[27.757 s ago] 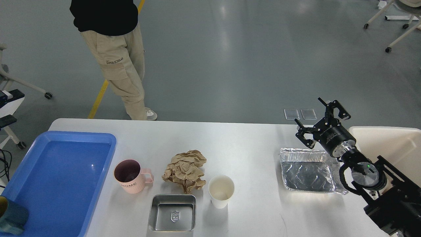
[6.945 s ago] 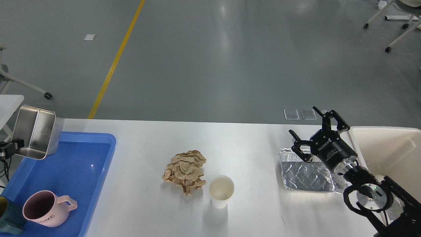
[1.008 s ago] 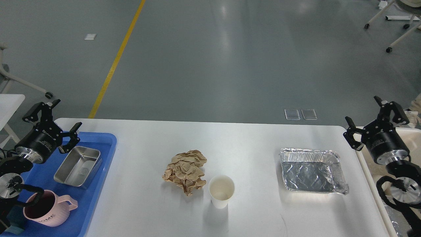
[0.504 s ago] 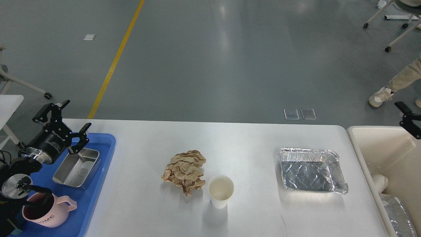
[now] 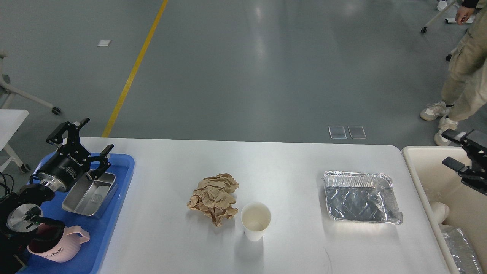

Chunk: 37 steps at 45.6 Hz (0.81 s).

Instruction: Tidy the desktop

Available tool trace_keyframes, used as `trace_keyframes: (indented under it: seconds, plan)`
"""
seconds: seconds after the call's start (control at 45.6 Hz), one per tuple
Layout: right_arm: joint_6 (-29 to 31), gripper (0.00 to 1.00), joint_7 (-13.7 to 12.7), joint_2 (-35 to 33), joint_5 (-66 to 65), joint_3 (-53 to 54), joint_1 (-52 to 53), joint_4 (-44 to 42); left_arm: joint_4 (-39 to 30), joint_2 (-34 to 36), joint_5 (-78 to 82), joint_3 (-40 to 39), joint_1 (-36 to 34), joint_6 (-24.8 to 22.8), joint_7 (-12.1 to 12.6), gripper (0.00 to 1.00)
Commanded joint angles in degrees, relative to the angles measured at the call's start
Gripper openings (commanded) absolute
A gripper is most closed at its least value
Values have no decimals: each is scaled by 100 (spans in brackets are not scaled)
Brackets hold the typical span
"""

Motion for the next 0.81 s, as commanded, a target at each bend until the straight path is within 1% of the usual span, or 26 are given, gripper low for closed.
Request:
trace_keyframes:
  seconds: [0.0,0.131,0.285,0.394,0.416,0.482,0.548,0.592,0.635,0.789]
  plan:
    - [-154,100,-75,-484,-137,-606,-167,517,1,-36,15,6,15,-7,18,97]
    - [-277,100,-75,-1239,-260,-1195,-176,790,1,-88,24,6,6,-16,44,97]
    - [-444,100,-93,-1785,-234,-1388,-176,887,1,-97,24,6,-3,1,79,97]
    - [-760,100,-128,-2233,-129,-1810,-176,983,1,-159,24,15,-29,-7,79,97]
    - [-874,100,-154,-2312,-85,-1941,-176,1019,1,-159,24,15,-29,-7,79,97]
    - [-1147,100,-347,-2550,187,-2355,-115,1054,1,-159,33,15,-29,-25,79,97]
    - [-1235,100,-576,-2655,460,-2558,-80,1063,1,-159,33,15,-29,-25,79,97]
    - [-1262,100,-681,-2700,592,-2619,-80,1142,1,-159,41,15,-29,-25,79,97]
    - [-1279,100,-734,-2735,689,-2663,-80,1264,1,-176,41,33,-29,-42,79,97]
    - [-1560,100,-726,-2884,803,-2637,-80,1669,10,-211,33,94,-56,-60,71,97]
